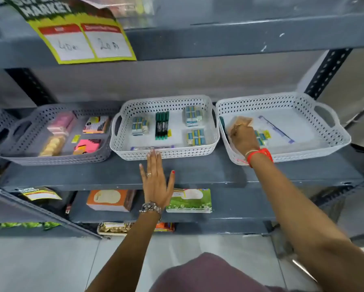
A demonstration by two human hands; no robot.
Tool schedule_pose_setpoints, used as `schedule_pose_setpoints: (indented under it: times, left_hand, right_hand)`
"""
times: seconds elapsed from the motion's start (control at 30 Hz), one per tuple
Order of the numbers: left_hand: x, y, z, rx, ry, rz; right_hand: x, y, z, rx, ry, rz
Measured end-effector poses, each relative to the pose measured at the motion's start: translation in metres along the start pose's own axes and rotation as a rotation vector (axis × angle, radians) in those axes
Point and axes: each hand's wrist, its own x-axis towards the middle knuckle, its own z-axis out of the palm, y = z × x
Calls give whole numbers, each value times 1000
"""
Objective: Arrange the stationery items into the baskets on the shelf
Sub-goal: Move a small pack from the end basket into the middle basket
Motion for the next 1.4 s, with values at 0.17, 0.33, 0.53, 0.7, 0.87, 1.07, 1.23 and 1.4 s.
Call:
schedule_pose_setpoints:
  times: [0.17,0.33,0.53,0.7,0.87,1.07,1.23,1.4]
  left_hand:
    - [-6,0,11,84,10,-70]
    - [-10,-4,16,144,-55,-88]
    - [-9,-13,12,150,-134,-46]
    - [-11,-42,1,155,-143,-18]
    - [-3,-80,-13,141,-119,-140]
    - [2,-100,-18,154,-136,-137]
    - [1,-101,-20,137,-149,-125]
    - [0,-102,-21,153,-177,-112]
  right_hand:
    - [13,-5,3,83,-81,62]
    - [6,-6,2,91,-128,126]
    - [16,-14,5,165,-12,203]
    - [12,-28,-11,251,174,280]
    - [3,-72,-20,343,349,201]
    - [2,-129,20,512,48,174]
    - [20,-157,63,531,-129,208]
    - [25,-176,82,345,-105,171]
